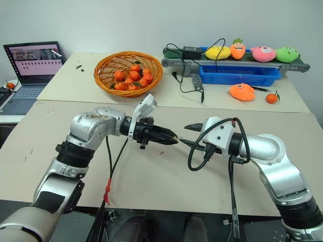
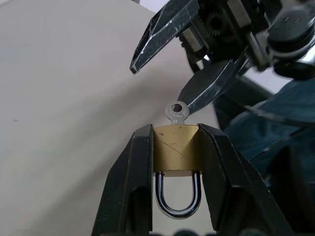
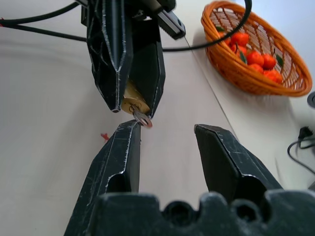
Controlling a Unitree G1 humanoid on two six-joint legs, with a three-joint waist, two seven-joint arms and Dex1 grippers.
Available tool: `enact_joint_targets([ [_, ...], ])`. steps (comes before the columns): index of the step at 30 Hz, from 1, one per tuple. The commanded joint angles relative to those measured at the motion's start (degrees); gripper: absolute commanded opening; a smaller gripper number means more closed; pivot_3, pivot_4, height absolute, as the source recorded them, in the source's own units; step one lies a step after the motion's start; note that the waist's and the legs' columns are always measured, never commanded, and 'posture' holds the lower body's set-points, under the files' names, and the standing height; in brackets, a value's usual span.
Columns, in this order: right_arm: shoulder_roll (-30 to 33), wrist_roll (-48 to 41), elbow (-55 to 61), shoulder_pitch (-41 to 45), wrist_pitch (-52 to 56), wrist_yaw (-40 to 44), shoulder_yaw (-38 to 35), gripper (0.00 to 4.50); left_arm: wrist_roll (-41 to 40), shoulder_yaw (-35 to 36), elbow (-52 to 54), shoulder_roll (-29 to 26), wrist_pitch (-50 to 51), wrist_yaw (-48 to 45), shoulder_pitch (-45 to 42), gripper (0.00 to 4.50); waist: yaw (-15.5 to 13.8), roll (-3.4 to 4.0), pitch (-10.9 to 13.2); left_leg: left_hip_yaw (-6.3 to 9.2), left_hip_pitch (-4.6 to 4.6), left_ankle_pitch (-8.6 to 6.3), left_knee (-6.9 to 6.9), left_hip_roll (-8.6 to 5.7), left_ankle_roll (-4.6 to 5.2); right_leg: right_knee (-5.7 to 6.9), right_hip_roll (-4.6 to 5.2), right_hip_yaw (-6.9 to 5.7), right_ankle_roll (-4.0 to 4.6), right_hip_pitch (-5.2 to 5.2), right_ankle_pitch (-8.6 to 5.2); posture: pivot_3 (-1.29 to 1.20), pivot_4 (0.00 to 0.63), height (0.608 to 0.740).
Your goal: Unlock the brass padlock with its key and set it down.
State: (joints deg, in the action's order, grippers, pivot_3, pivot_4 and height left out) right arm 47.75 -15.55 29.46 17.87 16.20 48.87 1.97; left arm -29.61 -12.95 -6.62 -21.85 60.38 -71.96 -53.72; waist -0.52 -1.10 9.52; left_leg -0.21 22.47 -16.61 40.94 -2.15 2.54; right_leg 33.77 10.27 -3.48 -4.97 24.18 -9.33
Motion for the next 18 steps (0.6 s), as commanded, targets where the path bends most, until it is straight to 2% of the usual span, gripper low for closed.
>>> enact_joint_targets([
  [1,-0.3,1.8,1.9,0.1,-2.8,0.0,0.1,2.15,-5.1,3.2,-0.3,1.5,6.7,1.4,-3.4,0.84,0.0,0.0,0.0,0.0,0.0,0.0,0.0,0.0,0.0,0.0,0.0,0.0,0.0,0.01,0.0,0.0,0.15,0.74],
  [9,-1.0,1.0,2.7,-0.1,-1.5,-0.3,-1.7,2.15,-6.7,3.2,-0.9,0.9,8.2,2.5,-3.9,0.84,0.2,0.0,0.0,-0.01,-0.01,0.02,-0.01,0.0,-0.03,0.0,0.0,0.01,0.0,0.0,0.0,0.0,0.15,0.74],
  [18,1.8,-4.3,4.7,-0.3,1.6,3.5,-5.0,2.15,-6.6,1.2,-5.1,-2.8,7.8,-0.7,-4.8,0.84,0.2,0.0,0.0,0.0,-0.01,0.01,-0.01,-0.01,-0.03,0.0,0.0,0.01,0.01,0.0,-0.01,0.0,0.15,0.74],
])
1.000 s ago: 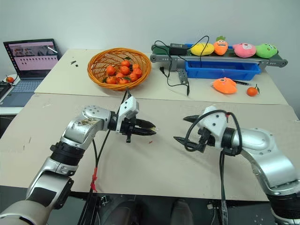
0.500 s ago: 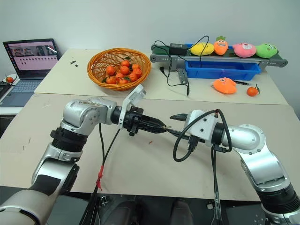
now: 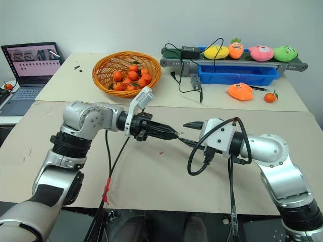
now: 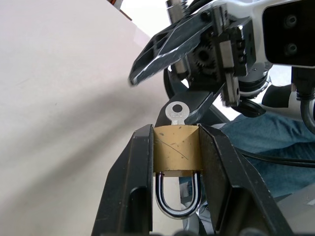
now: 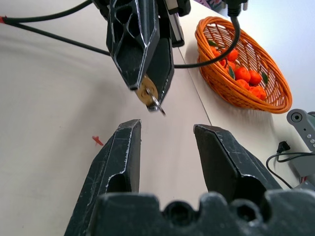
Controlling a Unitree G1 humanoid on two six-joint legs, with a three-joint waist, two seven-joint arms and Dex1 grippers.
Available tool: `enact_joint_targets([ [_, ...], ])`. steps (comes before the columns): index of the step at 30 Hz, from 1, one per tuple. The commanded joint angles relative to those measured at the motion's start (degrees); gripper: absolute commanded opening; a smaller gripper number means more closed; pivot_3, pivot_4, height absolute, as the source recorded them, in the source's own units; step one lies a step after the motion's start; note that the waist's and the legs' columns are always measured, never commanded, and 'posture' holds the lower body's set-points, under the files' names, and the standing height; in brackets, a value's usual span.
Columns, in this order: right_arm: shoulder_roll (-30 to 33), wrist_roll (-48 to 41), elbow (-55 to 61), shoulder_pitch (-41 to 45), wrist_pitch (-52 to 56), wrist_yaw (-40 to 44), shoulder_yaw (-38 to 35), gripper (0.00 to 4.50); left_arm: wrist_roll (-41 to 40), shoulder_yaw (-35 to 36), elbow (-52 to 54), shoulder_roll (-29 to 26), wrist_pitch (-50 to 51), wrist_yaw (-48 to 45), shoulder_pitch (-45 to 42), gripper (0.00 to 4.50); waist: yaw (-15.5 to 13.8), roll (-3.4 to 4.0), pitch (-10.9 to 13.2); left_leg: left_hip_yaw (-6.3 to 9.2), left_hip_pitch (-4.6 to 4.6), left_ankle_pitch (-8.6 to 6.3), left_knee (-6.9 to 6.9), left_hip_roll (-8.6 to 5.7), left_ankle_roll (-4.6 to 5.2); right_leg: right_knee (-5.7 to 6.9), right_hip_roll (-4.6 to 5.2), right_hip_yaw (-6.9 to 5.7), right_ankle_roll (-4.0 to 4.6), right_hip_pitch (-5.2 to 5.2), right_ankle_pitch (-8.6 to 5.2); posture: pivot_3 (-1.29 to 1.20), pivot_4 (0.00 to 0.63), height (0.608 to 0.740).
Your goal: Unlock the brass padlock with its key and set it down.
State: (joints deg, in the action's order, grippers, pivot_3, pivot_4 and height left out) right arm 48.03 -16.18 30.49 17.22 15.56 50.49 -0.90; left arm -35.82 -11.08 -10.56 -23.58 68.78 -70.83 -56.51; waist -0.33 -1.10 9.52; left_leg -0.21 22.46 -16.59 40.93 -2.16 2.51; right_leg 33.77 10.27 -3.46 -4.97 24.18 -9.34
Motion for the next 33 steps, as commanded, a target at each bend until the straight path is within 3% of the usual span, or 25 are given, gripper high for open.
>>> enact_joint_targets([
  [1,1.7,-5.1,4.6,0.6,3.5,2.2,-2.3,2.15,-0.1,-1.1,-1.9,-1.5,-0.9,-2.3,-2.4,0.84,0.0,0.0,0.0,0.0,0.0,0.0,0.0,0.0,0.0,0.0,0.0,0.0,0.0,0.01,0.0,0.0,0.15,0.74],
  [8,1.9,-9.8,8.5,2.7,9.2,2.0,-1.4,2.15,0.2,-1.7,-5.5,-1.5,-1.5,-3.4,-4.5,0.84,-0.1,0.0,0.0,0.0,0.01,-0.02,0.01,0.0,0.04,0.0,0.0,0.0,0.0,0.0,0.0,0.0,0.15,0.74],
  [21,0.8,-6.5,6.1,3.1,6.6,1.6,-0.1,2.15,-3.4,-1.7,2.4,-2.2,3.2,-2.6,-2.3,0.84,-0.1,0.0,0.0,0.0,0.03,-0.02,0.01,-0.01,0.04,0.0,0.01,0.0,0.0,0.02,0.0,0.0,0.15,0.74],
  [33,1.1,-6.7,6.1,2.4,6.0,2.1,-1.0,2.15,-3.6,-2.7,3.4,-3.5,3.0,-2.7,-1.9,0.84,-0.1,0.0,0.0,0.0,0.02,-0.01,0.01,-0.01,0.02,0.02,0.01,0.01,0.0,0.02,0.0,0.0,0.15,0.74],
])
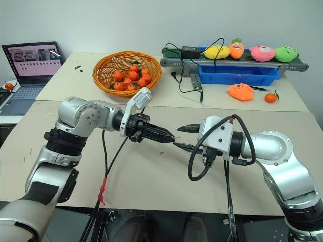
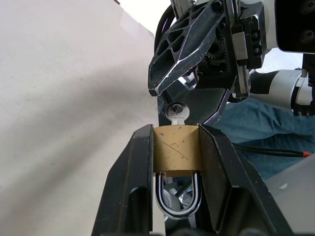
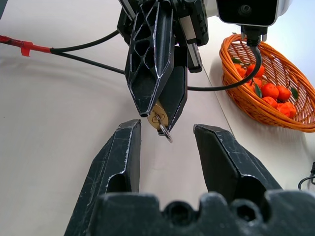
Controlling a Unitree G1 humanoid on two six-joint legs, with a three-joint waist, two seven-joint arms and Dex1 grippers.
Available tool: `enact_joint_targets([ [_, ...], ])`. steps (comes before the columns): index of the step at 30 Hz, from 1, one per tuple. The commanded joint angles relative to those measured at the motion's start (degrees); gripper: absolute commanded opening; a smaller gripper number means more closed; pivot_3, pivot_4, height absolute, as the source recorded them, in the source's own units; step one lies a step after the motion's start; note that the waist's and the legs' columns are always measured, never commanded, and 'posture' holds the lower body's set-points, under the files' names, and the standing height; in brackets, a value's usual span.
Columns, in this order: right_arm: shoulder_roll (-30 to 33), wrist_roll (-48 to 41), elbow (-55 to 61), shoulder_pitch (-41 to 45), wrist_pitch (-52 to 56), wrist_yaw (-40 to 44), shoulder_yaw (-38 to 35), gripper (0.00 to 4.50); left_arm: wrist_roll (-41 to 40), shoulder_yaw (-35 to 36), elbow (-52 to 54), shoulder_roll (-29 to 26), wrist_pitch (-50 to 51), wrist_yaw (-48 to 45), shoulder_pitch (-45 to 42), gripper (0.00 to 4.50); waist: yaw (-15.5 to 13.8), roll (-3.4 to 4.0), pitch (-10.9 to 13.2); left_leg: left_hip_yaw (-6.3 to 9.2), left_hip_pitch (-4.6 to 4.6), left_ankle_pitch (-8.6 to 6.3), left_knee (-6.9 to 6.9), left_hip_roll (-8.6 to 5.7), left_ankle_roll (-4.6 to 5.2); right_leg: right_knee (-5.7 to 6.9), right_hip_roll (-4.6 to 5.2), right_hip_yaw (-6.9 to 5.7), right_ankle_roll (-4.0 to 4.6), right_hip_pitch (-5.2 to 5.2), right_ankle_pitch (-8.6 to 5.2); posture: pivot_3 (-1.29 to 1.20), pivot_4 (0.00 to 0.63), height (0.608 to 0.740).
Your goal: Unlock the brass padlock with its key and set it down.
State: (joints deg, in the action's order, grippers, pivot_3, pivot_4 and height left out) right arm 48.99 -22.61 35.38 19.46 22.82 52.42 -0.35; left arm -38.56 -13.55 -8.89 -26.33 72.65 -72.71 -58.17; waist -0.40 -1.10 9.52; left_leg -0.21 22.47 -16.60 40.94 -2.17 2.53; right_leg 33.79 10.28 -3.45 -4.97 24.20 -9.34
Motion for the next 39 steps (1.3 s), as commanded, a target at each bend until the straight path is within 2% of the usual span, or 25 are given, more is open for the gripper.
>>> enact_joint_targets([
  [1,0.1,-0.4,1.2,0.2,-1.2,0.1,-1.6,1.89,-0.8,-0.3,1.6,-0.8,-1.0,-0.9,-0.3,0.84,0.0,0.0,0.0,0.0,0.0,0.0,0.0,0.0,0.0,0.0,0.0,0.0,0.0,0.0,0.0,0.0,0.15,0.74],
  [4,0.1,-0.6,1.4,0.1,-0.9,0.0,-1.6,1.1,-1.1,-0.2,1.8,-1.0,-0.8,-0.8,-0.3,0.84,0.0,0.0,0.0,0.0,0.0,0.0,0.0,0.0,0.0,0.0,0.0,0.0,0.0,0.0,0.0,0.0,0.15,0.74],
  [7,0.0,-0.5,1.4,-0.1,-0.8,-0.1,-1.6,0.04,-1.4,-0.3,2.2,-1.1,-0.5,-0.7,-0.1,0.84,0.0,0.0,0.0,0.0,0.0,0.0,-0.01,0.0,0.01,0.0,0.0,0.0,0.0,0.0,0.0,0.0,0.15,0.74],
  [24,-1.0,-0.2,0.5,0.4,-0.1,-0.3,-0.1,0.04,-1.9,-0.4,3.9,0.2,-0.9,-0.4,-0.7,0.84,0.0,0.0,0.0,0.0,0.0,0.0,0.0,0.0,0.0,0.0,0.0,0.0,0.0,0.0,0.0,0.0,0.15,0.74],
  [28,-1.4,-2.8,-0.2,0.6,2.8,0.7,0.4,0.04,-0.3,-2.9,8.5,-1.9,-4.4,-1.8,-0.5,0.84,0.0,0.0,0.0,0.0,0.0,0.0,-0.01,0.0,0.0,0.0,0.0,0.01,0.0,0.0,0.0,0.0,0.15,0.74],
  [34,-1.0,-6.5,-0.6,0.7,6.4,2.2,-0.2,0.04,5.7,-8.7,14.3,-6.2,-15.2,-3.8,1.9,0.84,-0.1,0.0,0.0,0.0,0.0,0.0,0.0,0.0,0.0,0.0,0.0,0.02,0.02,0.01,0.0,0.0,0.15,0.74],
  [39,-1.0,-6.8,-0.9,1.8,6.9,2.5,-0.5,0.04,4.3,-7.1,13.3,-5.2,-13.8,-2.8,2.0,0.84,-0.1,0.0,0.0,0.0,0.01,-0.01,0.0,0.0,0.02,-0.01,0.0,0.02,0.03,0.01,-0.01,0.0,0.15,0.74],
])
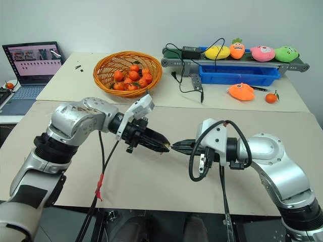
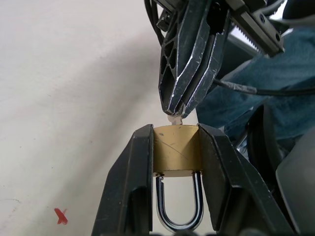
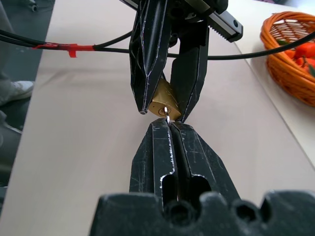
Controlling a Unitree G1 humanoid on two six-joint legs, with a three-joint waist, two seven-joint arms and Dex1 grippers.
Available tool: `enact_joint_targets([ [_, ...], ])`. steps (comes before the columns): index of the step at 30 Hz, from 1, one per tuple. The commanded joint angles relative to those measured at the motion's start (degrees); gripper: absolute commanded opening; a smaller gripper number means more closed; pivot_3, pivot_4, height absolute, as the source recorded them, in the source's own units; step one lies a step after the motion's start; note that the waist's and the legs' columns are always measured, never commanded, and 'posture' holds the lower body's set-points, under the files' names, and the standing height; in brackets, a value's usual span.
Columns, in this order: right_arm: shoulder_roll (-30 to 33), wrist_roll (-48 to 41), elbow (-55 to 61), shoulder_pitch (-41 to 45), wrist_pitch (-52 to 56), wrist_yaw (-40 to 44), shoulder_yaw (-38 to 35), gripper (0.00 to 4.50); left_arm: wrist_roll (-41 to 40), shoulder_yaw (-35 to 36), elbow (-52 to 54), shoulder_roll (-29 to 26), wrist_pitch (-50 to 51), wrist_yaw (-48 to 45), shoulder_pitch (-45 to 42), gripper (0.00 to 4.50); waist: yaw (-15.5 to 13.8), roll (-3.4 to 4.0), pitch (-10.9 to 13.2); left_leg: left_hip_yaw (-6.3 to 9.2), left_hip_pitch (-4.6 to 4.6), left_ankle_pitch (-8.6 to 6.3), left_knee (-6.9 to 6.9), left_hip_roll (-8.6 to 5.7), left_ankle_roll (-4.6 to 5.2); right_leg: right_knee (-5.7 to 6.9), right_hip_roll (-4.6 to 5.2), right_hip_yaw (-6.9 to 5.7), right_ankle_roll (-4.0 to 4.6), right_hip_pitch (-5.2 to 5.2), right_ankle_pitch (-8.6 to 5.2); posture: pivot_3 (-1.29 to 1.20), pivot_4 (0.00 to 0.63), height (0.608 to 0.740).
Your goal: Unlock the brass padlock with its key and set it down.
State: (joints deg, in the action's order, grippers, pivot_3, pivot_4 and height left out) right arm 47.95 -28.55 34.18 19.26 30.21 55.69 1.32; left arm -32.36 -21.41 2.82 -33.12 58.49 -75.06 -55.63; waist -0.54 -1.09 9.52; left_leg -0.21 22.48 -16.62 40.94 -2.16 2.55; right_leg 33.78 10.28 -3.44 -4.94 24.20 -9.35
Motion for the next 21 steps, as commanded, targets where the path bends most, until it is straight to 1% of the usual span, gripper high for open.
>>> enact_joint_targets([
  [1,0.0,-0.1,0.2,2.2,-1.1,-1.0,-2.2,0.04,-2.2,1.3,0.9,2.0,1.0,-0.1,-0.7,0.84,0.0,0.0,0.0,0.0,0.0,-0.02,0.0,0.0,0.03,0.0,0.0,0.0,0.0,0.0,0.0,0.0,0.15,0.74],
  [5,0.2,1.5,0.0,2.7,-2.6,-0.8,-2.0,0.04,-3.2,2.9,-0.9,3.4,3.7,1.0,-1.2,0.84,0.0,0.0,0.0,0.0,-0.01,-0.02,0.0,0.0,0.03,0.02,0.0,0.0,-0.01,0.0,0.0,0.0,0.15,0.74],
  [6,0.4,1.7,0.0,2.8,-2.8,-0.5,-1.9,0.66,-3.4,3.2,-1.3,3.7,4.2,1.3,-1.3,0.84,0.0,0.0,0.0,0.0,0.0,-0.01,0.0,0.0,0.01,0.01,0.0,0.0,-0.01,0.01,0.0,0.0,0.15,0.74],
  [8,0.6,2.2,0.1,2.8,-3.1,-0.2,-1.8,1.16,-3.8,3.9,-2.1,4.3,5.5,1.9,-1.5,0.84,0.0,0.0,0.0,0.0,0.0,-0.01,0.01,-0.01,0.01,0.01,0.0,0.0,-0.01,0.0,-0.01,0.0,0.15,0.74],
  [10,1.1,3.6,0.3,2.6,-4.2,-0.1,-1.5,1.84,-4.7,5.0,-3.2,5.1,7.8,2.8,-1.9,0.84,0.0,0.0,0.0,0.0,0.0,0.0,0.0,-0.01,0.0,0.01,0.0,0.0,-0.01,0.0,-0.01,0.0,0.15,0.74],
  [11,1.6,5.2,0.4,2.5,-5.4,0.0,-1.0,2.22,-6.5,7.0,-5.0,6.3,11.9,3.9,-2.9,0.84,0.0,0.0,0.0,0.0,-0.01,0.0,0.0,-0.01,0.0,0.02,0.0,0.0,-0.01,0.01,-0.01,0.0,0.15,0.74],
  [13,2.8,9.3,0.0,1.7,-9.6,0.6,0.1,2.22,-9.7,11.8,-9.4,9.1,19.0,6.5,-5.5,0.84,0.0,-0.02,0.0,0.0,0.0,0.0,0.02,-0.01,0.0,0.07,0.0,0.01,-0.03,0.01,-0.02,0.0,0.15,0.74],
  [14,2.9,10.2,-0.1,1.3,-10.8,0.6,0.2,2.22,-10.5,13.3,-10.8,10.0,20.9,7.5,-6.4,0.84,-0.1,-0.05,0.0,0.01,0.01,0.0,0.03,-0.03,0.01,0.1,0.0,0.0,-0.04,0.02,-0.02,0.0,0.15,0.74],
  [18,2.4,12.3,-1.0,-0.5,-14.4,0.3,-0.2,2.22,-12.3,17.8,-15.1,12.3,25.8,11.1,-8.9,0.84,0.2,-0.08,0.0,0.03,-0.03,0.01,0.03,-0.05,-0.01,0.12,0.0,0.05,-0.15,-0.01,-0.09,0.0,0.15,0.74],
  [21,2.3,13.3,-1.4,-1.9,-16.2,0.1,-0.8,2.22,-13.0,19.4,-16.2,13.0,27.5,12.7,-9.4,0.84,0.5,-0.09,0.0,0.0,-0.05,0.02,0.0,-0.05,-0.03,0.13,0.0,0.08,-0.15,0.01,-0.09,0.0,0.15,0.74],
])
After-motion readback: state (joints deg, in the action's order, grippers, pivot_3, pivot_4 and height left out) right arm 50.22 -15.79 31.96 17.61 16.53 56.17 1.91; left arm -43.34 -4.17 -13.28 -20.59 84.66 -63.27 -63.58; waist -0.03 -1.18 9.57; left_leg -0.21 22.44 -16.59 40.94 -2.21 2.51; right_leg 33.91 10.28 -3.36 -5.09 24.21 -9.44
